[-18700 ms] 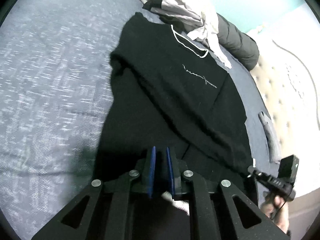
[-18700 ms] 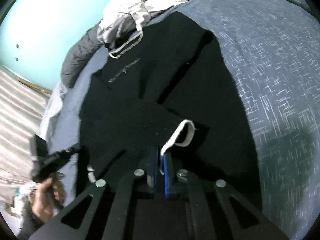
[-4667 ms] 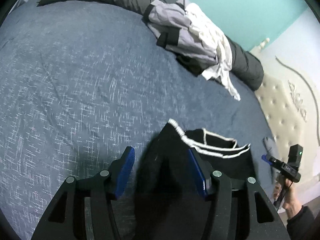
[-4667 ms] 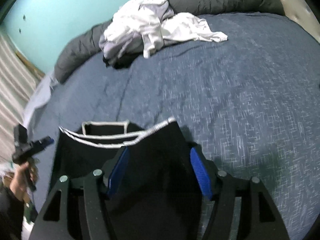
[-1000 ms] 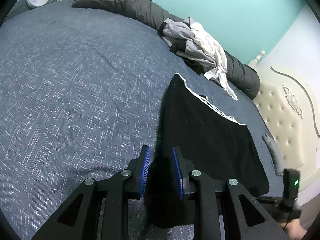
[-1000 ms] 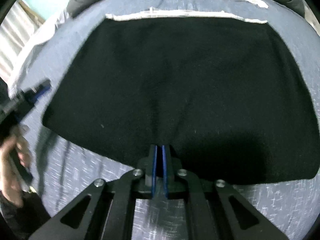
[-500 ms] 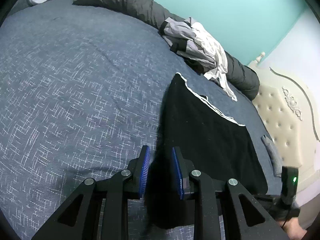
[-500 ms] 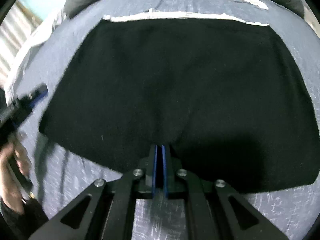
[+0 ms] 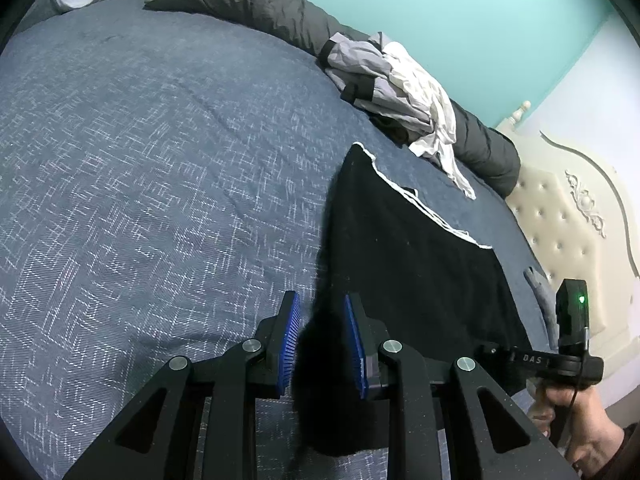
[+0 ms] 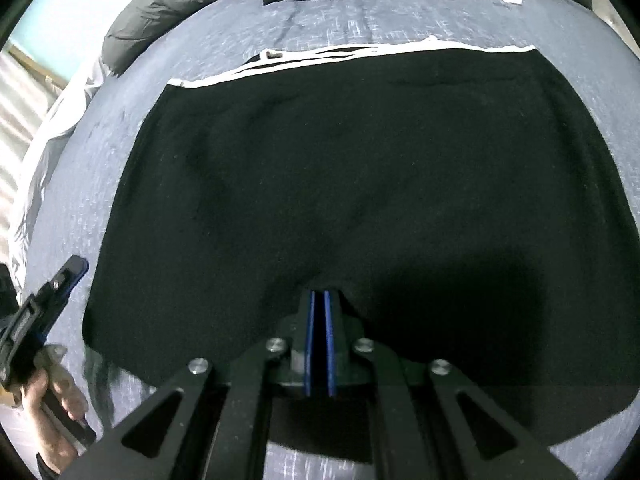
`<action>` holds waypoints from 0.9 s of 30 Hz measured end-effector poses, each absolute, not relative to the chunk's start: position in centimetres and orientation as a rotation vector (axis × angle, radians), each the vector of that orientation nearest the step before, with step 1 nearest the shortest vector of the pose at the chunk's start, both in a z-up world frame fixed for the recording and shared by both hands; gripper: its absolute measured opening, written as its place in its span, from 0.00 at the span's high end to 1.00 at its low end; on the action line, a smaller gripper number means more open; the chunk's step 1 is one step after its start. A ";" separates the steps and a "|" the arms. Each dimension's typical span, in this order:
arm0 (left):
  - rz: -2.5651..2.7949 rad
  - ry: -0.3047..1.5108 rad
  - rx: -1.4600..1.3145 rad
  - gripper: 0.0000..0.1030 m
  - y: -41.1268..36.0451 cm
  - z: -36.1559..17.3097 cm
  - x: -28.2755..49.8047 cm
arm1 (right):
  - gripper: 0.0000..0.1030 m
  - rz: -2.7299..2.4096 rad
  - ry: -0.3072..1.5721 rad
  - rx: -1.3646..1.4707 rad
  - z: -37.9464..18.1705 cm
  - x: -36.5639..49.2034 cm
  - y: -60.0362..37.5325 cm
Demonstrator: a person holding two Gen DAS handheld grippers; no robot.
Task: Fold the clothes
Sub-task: 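Open both grippers and smooth the folded sweatshirt flat on the bed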
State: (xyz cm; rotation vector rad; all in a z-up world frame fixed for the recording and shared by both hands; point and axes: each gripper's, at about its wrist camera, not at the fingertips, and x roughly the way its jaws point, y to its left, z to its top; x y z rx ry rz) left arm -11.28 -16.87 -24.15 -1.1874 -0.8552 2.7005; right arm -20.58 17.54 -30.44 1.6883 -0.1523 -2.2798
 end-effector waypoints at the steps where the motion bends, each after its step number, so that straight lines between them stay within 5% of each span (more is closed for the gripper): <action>1: 2.701 -0.858 -1.187 0.75 -16.9 -24.2 -11.3 | 0.97 -2.266 -0.125 1.689 -30.6 -18.9 16.5; 27: 2.708 -0.870 -1.192 0.75 -17.8 -24.6 -11.3 | 0.97 -2.364 -0.200 1.607 -33.0 -27.8 14.6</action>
